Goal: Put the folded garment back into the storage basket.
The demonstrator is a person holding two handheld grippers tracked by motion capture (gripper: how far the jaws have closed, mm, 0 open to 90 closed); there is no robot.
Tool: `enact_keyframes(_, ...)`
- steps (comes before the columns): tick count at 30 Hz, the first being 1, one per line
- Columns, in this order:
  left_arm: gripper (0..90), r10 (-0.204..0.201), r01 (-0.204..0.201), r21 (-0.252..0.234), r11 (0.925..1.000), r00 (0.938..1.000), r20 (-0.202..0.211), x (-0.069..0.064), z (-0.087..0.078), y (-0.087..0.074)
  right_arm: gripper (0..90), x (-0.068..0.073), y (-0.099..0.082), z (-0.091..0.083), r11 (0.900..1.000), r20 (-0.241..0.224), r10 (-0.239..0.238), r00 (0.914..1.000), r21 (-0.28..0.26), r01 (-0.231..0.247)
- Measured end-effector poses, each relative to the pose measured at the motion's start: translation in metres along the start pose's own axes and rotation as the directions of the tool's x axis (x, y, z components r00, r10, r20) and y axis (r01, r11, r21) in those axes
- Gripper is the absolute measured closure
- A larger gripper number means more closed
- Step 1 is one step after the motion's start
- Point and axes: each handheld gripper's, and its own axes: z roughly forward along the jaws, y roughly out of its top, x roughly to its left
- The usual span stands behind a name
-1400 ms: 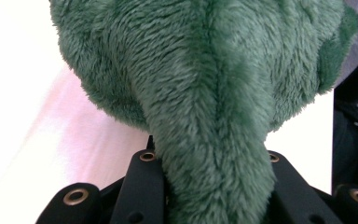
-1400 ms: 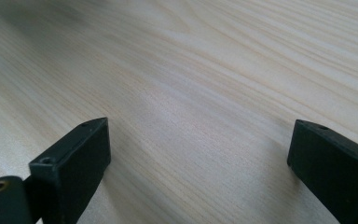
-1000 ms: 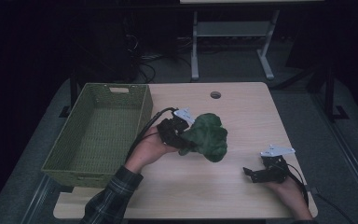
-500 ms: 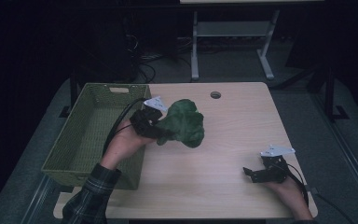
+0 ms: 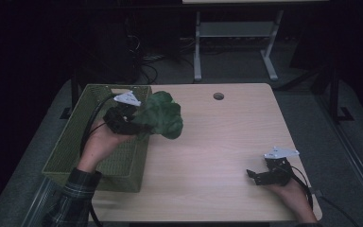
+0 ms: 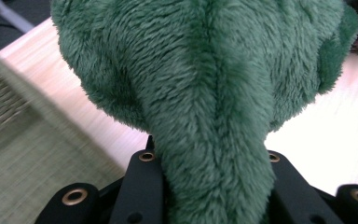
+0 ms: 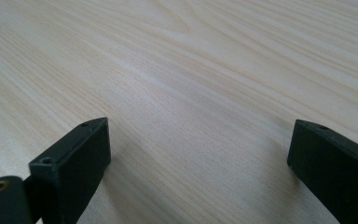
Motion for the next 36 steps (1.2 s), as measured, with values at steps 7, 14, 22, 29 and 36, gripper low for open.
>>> enact_keyframes(7, 72.8, -0.07, 0.069, -0.014, 0.9975, 0.9946, -0.077, 0.021, -0.022, -0.021, 5.4, 0.0, 0.0, 0.0, 1.0, 0.0, 0.0, 1.0, 0.0, 0.0)
enact_keyframes(14, 72.8, -0.115, 0.115, -0.01, 0.9934, 0.9846, -0.132, 0.033, -0.034, -0.039, 1.5, -0.001, 0.0, 0.001, 0.9999, 0.013, 0.008, 0.9999, 0.008, -0.008)
enact_keyframes(22, 72.8, -0.195, 0.198, -0.007, 0.9802, 0.9589, -0.206, 0.049, -0.043, -0.064, 0.0, -0.001, 0.0, 0.002, 0.9998, 0.023, 0.017, 0.9996, 0.013, -0.018)
enact_keyframes(29, 72.7, -0.262, 0.27, 0.002, 0.9627, 0.9337, -0.244, 0.061, -0.039, -0.086, 0.0, -0.001, 0.0, 0.002, 0.9997, 0.022, 0.018, 0.9996, 0.013, -0.018)
enact_keyframes(36, 72.7, -0.303, 0.322, 0.026, 0.9464, 0.9137, -0.27, 0.078, -0.021, -0.109, 0.0, -0.001, 0.0, 0.002, 0.9998, 0.022, 0.018, 0.9996, 0.013, -0.018)
